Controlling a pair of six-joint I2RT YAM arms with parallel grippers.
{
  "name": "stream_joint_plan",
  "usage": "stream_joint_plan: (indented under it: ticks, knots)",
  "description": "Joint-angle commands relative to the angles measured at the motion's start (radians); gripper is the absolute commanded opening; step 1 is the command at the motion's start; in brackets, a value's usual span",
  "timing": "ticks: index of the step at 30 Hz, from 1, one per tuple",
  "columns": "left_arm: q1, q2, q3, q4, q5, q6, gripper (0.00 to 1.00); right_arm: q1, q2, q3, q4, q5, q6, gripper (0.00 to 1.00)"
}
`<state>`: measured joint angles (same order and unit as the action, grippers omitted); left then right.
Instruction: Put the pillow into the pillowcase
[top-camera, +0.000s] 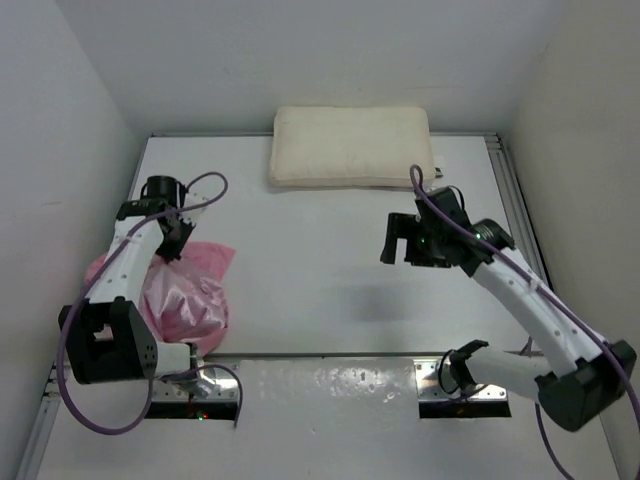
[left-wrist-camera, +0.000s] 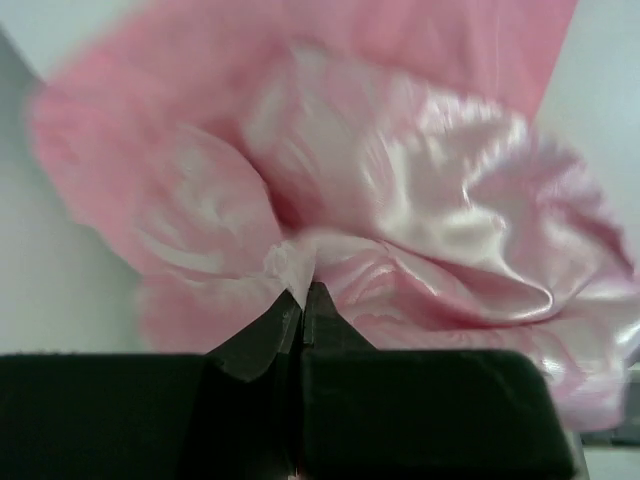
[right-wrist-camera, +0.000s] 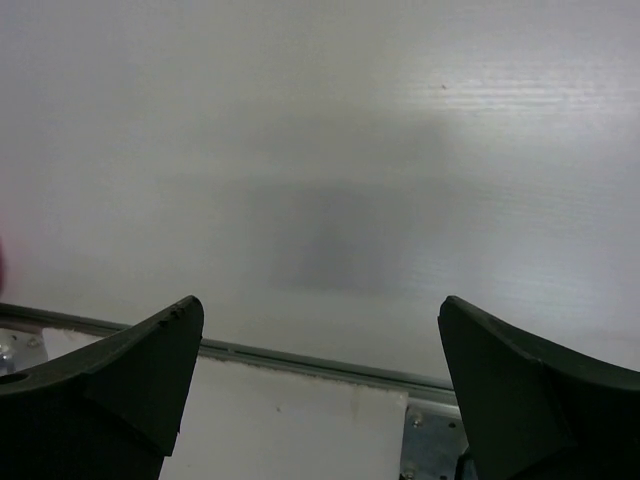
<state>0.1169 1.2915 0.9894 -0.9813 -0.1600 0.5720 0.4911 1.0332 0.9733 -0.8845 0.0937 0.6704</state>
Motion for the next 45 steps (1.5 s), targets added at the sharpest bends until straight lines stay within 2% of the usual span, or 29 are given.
stream_joint_plan:
  ticks: [1, 4, 5, 6, 8, 11, 12, 13, 14, 15, 16, 17, 19, 21, 23, 24, 27, 29, 33, 36, 39, 40, 41, 45]
  knots:
    - [-0.051, 0.026, 0.173, 0.081, 0.002, -0.037, 0.0, -0.029, 0.149, 0.163, 0.101, -0.08, -0.098, 0.99]
    - [-0.1, 0.095, 0.388, 0.098, 0.016, -0.067, 0.0, -0.051, 0.244, 0.257, 0.099, -0.115, -0.114, 0.99]
    - [-0.156, 0.116, 0.513, 0.099, 0.022, -0.078, 0.0, -0.054, 0.295, 0.318, 0.098, -0.12, -0.115, 0.99]
    - [-0.183, 0.164, 0.576, 0.099, 0.033, -0.09, 0.0, -0.057, 0.316, 0.346, 0.093, -0.126, -0.118, 0.99]
    - [-0.285, 0.216, 0.766, 0.066, 0.088, -0.083, 0.0, -0.066, 0.361, 0.424, 0.1, -0.143, -0.12, 0.99]
    - [-0.46, 0.311, 0.928, 0.029, 0.126, -0.044, 0.0, -0.069, 0.366, 0.47, 0.151, -0.161, -0.135, 0.99]
    - [-0.561, 0.324, 0.94, 0.003, 0.155, 0.004, 0.0, -0.075, 0.361, 0.466, 0.169, -0.164, -0.138, 0.99]
    - [-0.615, 0.331, 0.948, -0.02, 0.198, 0.038, 0.01, -0.078, 0.351, 0.459, 0.188, -0.167, -0.14, 0.99]
    - [-0.664, 0.35, 0.948, -0.052, 0.229, 0.078, 0.12, -0.086, 0.328, 0.447, 0.229, -0.169, -0.14, 0.99]
    - [-0.707, 0.356, 0.933, -0.109, 0.267, 0.136, 0.3, -0.106, 0.315, 0.423, 0.246, -0.169, -0.132, 0.99]
    - [-0.773, 0.359, 0.918, -0.123, 0.334, 0.149, 0.89, -0.115, 0.305, 0.409, 0.263, -0.169, -0.123, 0.99]
    - [-0.793, 0.356, 0.895, -0.125, 0.365, 0.15, 0.99, -0.132, 0.291, 0.394, 0.292, -0.169, -0.114, 0.99]
    - [-0.818, 0.342, 0.836, -0.097, 0.443, 0.14, 1.0, -0.175, 0.265, 0.354, 0.323, -0.167, -0.082, 0.99]
    - [-0.772, 0.345, 0.818, -0.056, 0.485, 0.111, 1.0, -0.213, 0.255, 0.328, 0.334, -0.146, -0.045, 0.99]
    - [-0.72, 0.357, 0.815, -0.014, 0.452, 0.054, 1.0, -0.235, 0.26, 0.312, 0.346, -0.129, -0.019, 0.99]
    - [-0.662, 0.361, 0.809, 0.05, 0.414, -0.019, 1.0, -0.25, 0.272, 0.298, 0.352, -0.115, 0.009, 0.99]
    - [-0.576, 0.359, 0.724, 0.188, 0.121, -0.092, 1.0, -0.255, 0.33, 0.289, 0.39, -0.11, 0.052, 0.95]
    - [-0.539, 0.353, 0.627, 0.252, 0.05, -0.1, 1.0, -0.244, 0.382, 0.303, 0.43, -0.136, 0.061, 0.91]
    - [-0.47, 0.353, 0.488, 0.357, -0.07, -0.167, 1.0, -0.207, 0.571, 0.485, 0.41, -0.213, 0.061, 0.87]
    - [-0.387, 0.348, 0.447, 0.345, -0.093, -0.253, 1.0, -0.148, 0.718, 0.611, 0.43, -0.241, 0.066, 0.87]
    - [-0.277, 0.324, 0.396, 0.32, -0.075, -0.273, 1.0, -0.079, 0.844, 0.692, 0.473, -0.236, 0.075, 0.88]
    - [-0.252, 0.316, 0.373, 0.319, -0.073, -0.267, 1.0, -0.06, 0.875, 0.705, 0.505, -0.215, 0.086, 0.94]
    - [-0.232, 0.315, 0.345, 0.331, -0.078, -0.259, 1.0, -0.03, 0.93, 0.714, 0.524, -0.198, 0.092, 0.95]
    - [-0.18, 0.292, 0.136, 0.433, -0.084, -0.212, 1.0, 0.038, 1.073, 0.74, 0.639, -0.15, 0.141, 0.99]
